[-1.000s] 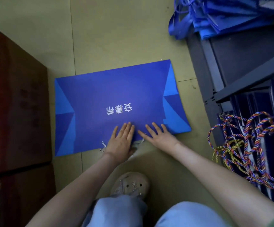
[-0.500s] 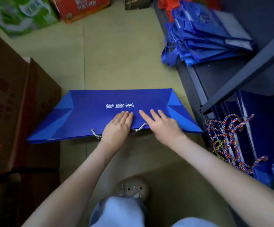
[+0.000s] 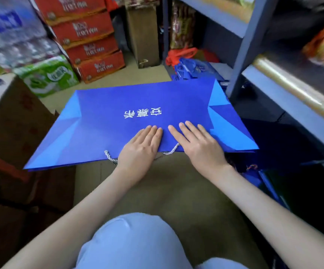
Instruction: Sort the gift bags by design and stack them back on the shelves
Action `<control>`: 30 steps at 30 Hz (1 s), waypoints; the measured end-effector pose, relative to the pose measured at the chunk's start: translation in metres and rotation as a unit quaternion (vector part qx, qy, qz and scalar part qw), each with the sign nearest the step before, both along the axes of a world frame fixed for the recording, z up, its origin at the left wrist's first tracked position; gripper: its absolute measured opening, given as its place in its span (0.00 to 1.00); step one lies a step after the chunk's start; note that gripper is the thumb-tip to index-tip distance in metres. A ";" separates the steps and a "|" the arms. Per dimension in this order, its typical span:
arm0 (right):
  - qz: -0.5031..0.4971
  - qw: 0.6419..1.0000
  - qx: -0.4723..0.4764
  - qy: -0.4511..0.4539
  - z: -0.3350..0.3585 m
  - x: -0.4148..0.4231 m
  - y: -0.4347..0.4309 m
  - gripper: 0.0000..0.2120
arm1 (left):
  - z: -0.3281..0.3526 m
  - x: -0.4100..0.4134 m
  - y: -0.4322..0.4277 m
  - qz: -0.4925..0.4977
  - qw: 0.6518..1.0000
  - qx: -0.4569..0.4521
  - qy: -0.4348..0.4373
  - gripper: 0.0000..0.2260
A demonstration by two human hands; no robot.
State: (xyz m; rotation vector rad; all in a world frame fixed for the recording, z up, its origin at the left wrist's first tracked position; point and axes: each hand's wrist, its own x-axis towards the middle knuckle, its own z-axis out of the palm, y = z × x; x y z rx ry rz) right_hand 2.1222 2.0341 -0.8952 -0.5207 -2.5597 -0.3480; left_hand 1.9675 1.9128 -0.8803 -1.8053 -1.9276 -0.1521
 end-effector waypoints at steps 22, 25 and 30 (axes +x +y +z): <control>-0.032 0.989 0.108 0.094 0.001 0.034 -0.063 0.20 | 0.010 0.027 -0.058 -0.056 0.998 0.024 0.027 0.21; -0.029 0.989 0.114 0.089 0.005 0.034 -0.071 0.20 | 0.015 0.025 -0.063 -0.059 0.997 0.033 0.038 0.22; -0.040 0.991 0.109 0.067 0.011 0.025 -0.083 0.20 | 0.021 0.014 -0.072 -0.066 0.997 0.014 0.020 0.24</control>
